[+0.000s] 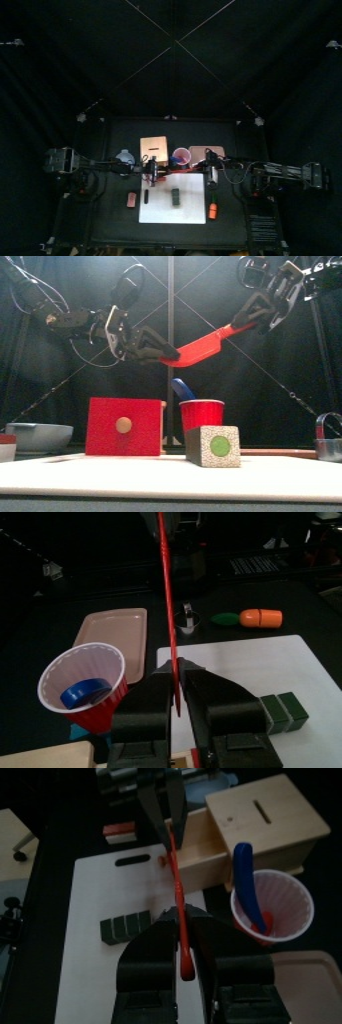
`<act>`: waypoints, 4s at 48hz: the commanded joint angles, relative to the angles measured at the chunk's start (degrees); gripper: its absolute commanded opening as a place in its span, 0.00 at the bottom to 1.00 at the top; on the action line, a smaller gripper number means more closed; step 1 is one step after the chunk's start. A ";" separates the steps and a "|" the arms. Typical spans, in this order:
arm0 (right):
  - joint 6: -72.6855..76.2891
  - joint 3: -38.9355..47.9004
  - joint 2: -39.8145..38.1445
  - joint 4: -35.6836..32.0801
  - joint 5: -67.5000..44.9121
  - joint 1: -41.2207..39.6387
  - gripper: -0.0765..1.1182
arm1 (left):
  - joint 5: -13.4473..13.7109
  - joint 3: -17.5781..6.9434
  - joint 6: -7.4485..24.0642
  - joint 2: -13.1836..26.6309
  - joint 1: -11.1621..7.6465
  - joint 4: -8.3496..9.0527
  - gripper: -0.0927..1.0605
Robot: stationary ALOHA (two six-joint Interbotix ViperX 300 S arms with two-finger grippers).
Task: Place sushi on board then cut the sushi with the knife then place the pieces on the plate
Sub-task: Cut the sushi into 4 pieces
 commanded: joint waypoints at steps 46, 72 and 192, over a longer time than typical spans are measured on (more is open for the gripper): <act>-0.18 -0.79 7.73 -0.53 4.39 1.14 0.34 | 6.24 3.43 0.26 -0.09 -9.84 -0.09 0.40; 0.00 2.02 12.39 -1.49 2.81 6.15 0.34 | 11.69 -1.41 0.09 9.23 -10.72 -0.09 0.41; -0.09 11.16 21.53 5.80 -37.00 24.52 0.33 | -9.93 1.32 18.02 16.87 -20.92 -32.96 0.40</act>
